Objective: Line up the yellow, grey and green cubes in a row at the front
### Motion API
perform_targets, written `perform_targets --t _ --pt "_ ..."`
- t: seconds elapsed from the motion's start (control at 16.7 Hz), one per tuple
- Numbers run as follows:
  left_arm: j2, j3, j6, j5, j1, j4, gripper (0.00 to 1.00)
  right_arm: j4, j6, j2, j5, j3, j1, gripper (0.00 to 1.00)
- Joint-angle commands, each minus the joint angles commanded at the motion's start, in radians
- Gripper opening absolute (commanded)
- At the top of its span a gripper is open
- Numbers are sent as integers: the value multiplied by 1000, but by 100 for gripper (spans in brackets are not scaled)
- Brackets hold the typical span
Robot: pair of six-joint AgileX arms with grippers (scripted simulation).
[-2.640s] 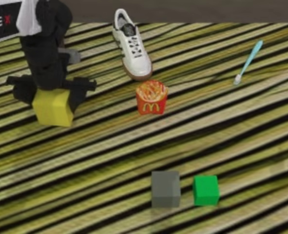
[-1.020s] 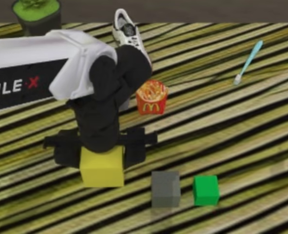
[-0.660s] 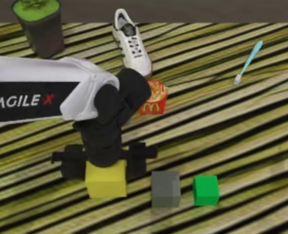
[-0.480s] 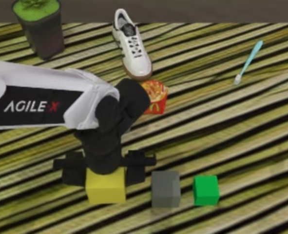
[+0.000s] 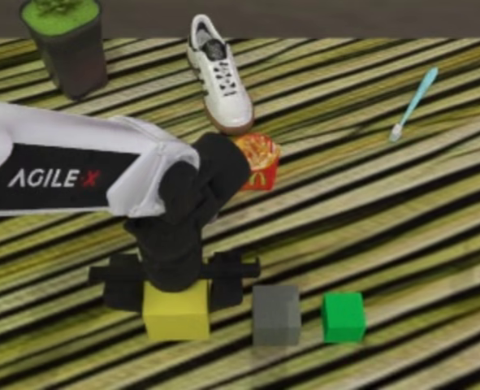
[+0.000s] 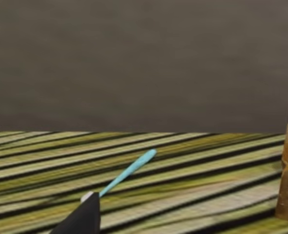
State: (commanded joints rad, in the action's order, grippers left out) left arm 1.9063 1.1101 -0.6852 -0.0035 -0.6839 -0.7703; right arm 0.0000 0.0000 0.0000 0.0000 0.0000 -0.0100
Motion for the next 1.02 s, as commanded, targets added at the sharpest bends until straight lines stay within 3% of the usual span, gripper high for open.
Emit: perform_targets --t 0.54,1.02 --pt "0 0 0 0 0 0 98 0 0 0 0 0 0 100" --pt "0 0 0 0 0 0 100 0 0 0 0 0 0 100"
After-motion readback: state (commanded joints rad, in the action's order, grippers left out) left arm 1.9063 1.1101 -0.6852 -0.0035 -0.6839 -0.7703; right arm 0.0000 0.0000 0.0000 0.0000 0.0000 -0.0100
